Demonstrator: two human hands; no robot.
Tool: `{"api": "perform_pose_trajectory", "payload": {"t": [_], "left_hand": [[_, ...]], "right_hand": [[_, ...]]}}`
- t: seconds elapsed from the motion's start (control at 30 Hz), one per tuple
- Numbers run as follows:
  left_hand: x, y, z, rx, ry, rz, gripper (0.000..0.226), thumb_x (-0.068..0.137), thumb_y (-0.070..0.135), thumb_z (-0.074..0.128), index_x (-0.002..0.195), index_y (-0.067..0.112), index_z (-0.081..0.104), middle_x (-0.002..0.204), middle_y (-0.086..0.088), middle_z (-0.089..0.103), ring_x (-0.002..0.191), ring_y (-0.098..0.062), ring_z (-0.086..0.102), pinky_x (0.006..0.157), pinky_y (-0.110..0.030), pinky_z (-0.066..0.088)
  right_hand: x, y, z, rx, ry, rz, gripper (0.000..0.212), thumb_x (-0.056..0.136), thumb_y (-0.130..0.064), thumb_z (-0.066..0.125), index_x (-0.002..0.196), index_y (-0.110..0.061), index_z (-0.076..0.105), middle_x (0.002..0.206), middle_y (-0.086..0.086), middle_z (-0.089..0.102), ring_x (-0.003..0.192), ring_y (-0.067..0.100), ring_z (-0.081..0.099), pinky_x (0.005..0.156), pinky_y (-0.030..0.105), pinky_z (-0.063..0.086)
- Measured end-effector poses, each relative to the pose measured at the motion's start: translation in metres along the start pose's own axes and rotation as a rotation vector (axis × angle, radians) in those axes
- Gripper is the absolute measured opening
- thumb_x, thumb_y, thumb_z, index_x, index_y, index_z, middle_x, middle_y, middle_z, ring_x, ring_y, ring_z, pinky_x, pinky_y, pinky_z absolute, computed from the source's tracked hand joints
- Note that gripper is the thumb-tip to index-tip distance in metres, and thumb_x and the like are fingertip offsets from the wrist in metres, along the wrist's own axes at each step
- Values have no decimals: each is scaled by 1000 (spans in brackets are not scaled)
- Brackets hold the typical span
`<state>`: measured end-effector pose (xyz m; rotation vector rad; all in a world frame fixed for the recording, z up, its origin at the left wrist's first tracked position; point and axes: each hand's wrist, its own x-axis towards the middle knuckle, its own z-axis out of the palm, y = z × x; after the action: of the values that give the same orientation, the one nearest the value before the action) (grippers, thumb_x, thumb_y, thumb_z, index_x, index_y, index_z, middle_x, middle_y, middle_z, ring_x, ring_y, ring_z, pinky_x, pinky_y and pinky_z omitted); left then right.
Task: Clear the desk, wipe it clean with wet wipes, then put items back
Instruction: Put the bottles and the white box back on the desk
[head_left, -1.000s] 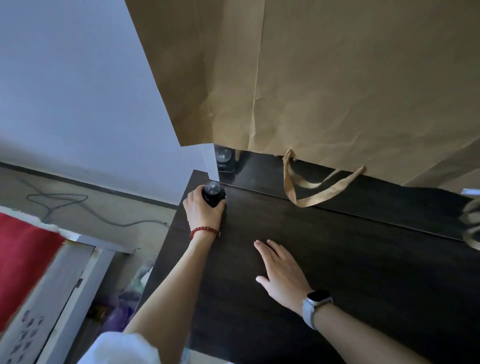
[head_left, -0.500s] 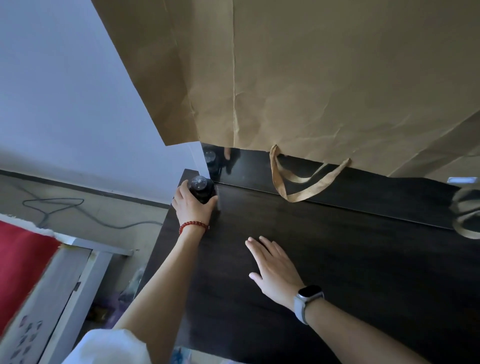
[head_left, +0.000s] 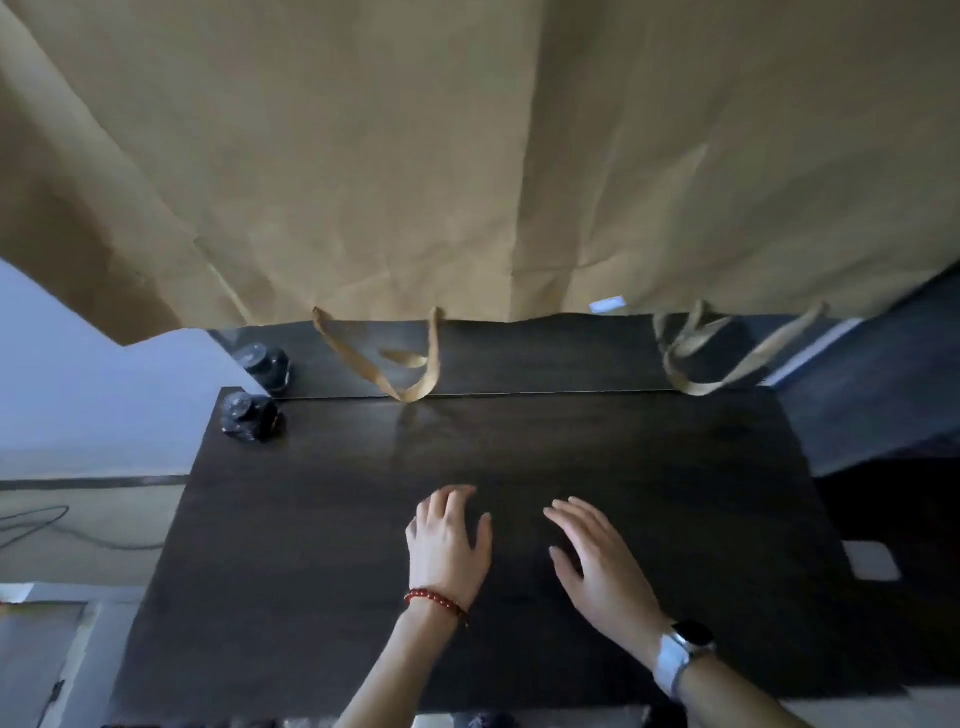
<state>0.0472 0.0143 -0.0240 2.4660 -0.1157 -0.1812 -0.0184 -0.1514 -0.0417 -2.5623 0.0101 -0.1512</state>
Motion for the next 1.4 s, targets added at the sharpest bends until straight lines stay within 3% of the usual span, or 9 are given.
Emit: {"api": "perform_pose_trajectory", "payload": {"t": [0.1, 0.27, 0.53, 0.7, 0.87, 1.0, 1.23, 1.33, 1.4], "left_hand": [[-9, 79, 51, 20, -125, 191, 34, 87, 28, 52, 120, 19, 51, 125, 1, 52, 118, -21, 44, 95, -35, 34], [-33, 222, 146, 36, -219, 426, 34, 88, 29, 48, 120, 18, 51, 124, 0, 53, 116, -21, 46, 95, -34, 36], [-91, 399, 254, -26, -242, 531, 46, 79, 37, 33, 108, 13, 59, 109, -8, 60, 100, -27, 56, 85, -37, 45], [-70, 441, 267, -65, -38, 410, 37, 81, 20, 47, 115, 8, 52, 118, -17, 51, 108, -34, 47, 94, -45, 44], [-41, 467, 274, -125, -192, 113, 67, 84, 19, 56, 140, 12, 20, 147, -21, 16, 136, -38, 15, 111, -41, 17], [-32, 475, 281, -321, -251, -44, 77, 84, 18, 59, 141, 4, 10, 148, -22, 17, 136, -35, 22, 113, -37, 22], [-53, 463, 281, -397, -182, -174, 67, 86, 19, 57, 140, 6, 20, 136, -18, 27, 122, -35, 40, 94, -35, 39], [-52, 460, 285, -537, -157, -302, 20, 84, 18, 58, 98, 6, 52, 107, -16, 40, 110, -39, 47, 85, -36, 42], [-48, 459, 290, -668, -152, -414, 25, 79, 23, 64, 96, 11, 50, 110, -18, 48, 107, -41, 50, 90, -48, 48]], "right_hand": [[-43, 64, -55, 21, 98, 199, 42, 86, -32, 41, 120, -13, 57, 125, -5, 53, 123, 1, 33, 104, 23, 31], [-111, 182, -149, 28, 200, 394, 33, 89, -23, 47, 117, -10, 58, 119, 5, 60, 116, 13, 48, 99, 26, 40], [-150, 333, -291, 54, 295, 446, 31, 84, 0, 59, 114, -4, 59, 110, 16, 62, 103, 30, 59, 88, 23, 40], [-98, 366, -334, 12, 499, 361, 33, 80, 7, 57, 113, 4, 55, 106, 23, 59, 100, 37, 57, 87, 29, 42], [-56, 371, -331, -31, 488, 458, 42, 86, -10, 46, 125, 5, 44, 125, 29, 49, 113, 45, 48, 92, 46, 43], [-43, 367, -324, -72, 355, 555, 48, 88, -14, 49, 132, 0, 39, 140, 31, 29, 125, 50, 28, 101, 55, 34], [-83, 361, -312, -43, 346, 436, 49, 92, -17, 49, 138, -6, 35, 150, 19, 21, 137, 36, 22, 104, 45, 36], [-91, 366, -315, 35, 369, 418, 46, 93, -14, 47, 138, -7, 36, 151, 15, 20, 138, 32, 23, 103, 43, 39], [-94, 367, -317, 53, 369, 383, 46, 93, -11, 47, 137, -6, 36, 151, 15, 20, 137, 32, 26, 101, 42, 42]]}}
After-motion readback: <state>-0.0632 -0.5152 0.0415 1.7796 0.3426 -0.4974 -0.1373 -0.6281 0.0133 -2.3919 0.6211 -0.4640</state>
